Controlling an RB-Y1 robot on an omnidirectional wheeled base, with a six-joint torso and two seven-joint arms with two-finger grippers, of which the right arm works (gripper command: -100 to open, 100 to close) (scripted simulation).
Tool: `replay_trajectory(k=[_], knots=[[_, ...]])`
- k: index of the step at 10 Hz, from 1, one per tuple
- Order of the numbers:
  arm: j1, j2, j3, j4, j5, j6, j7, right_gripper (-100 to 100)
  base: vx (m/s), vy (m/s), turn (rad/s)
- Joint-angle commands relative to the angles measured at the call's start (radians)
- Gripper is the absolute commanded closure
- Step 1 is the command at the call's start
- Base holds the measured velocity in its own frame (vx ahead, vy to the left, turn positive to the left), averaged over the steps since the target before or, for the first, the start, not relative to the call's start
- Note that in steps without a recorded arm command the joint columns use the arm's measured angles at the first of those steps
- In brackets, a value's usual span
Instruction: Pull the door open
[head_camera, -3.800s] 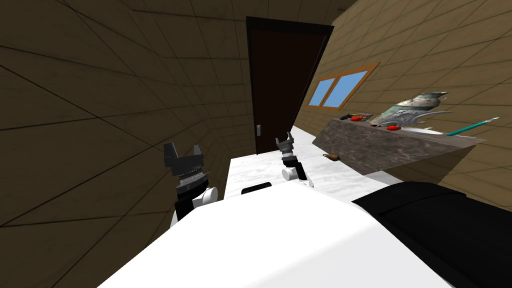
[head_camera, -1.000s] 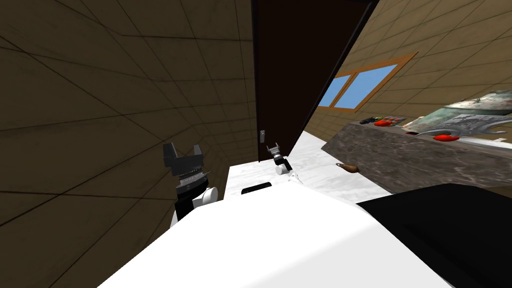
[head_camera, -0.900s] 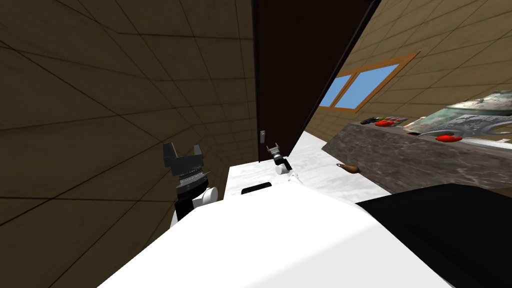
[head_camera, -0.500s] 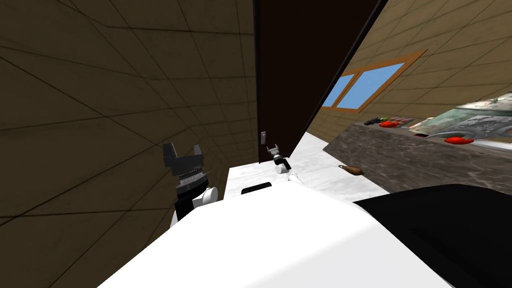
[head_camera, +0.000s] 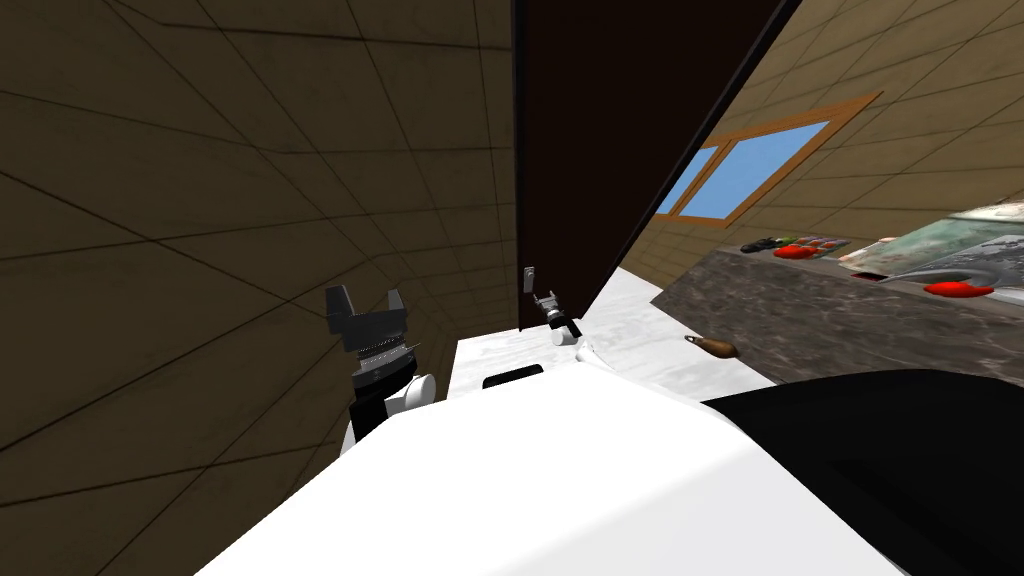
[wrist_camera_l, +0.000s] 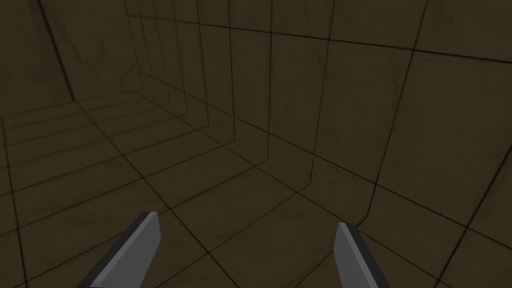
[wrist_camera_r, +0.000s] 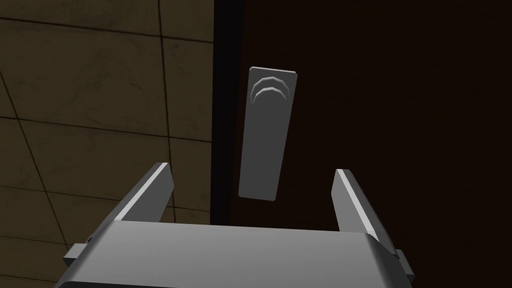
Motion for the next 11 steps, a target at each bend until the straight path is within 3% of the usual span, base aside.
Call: replay_trajectory(k=[1, 4, 6, 7, 11], knots=[[-0.017, -0.008, 0.01, 0.034, -0.015, -0.009, -0.026, -100, 0.115, -0.008, 0.002], [-0.044, -0.022, 0.025, 0.087, -0.055, -0.01, -0.072, -100, 0.122, -0.001, 0.004], [-0.044, -0.02, 0.024, 0.086, -0.055, -0.008, -0.069, -100, 0.113, -0.007, 0.005], [-0.037, -0.049, 0.006, 0.105, -0.069, -0.023, -0.094, -100, 0.134, 0.024, 0.266], [-0.023, -0.104, -0.03, 0.139, -0.095, -0.052, -0.137, -100, 0.199, 0.031, 0.199]])
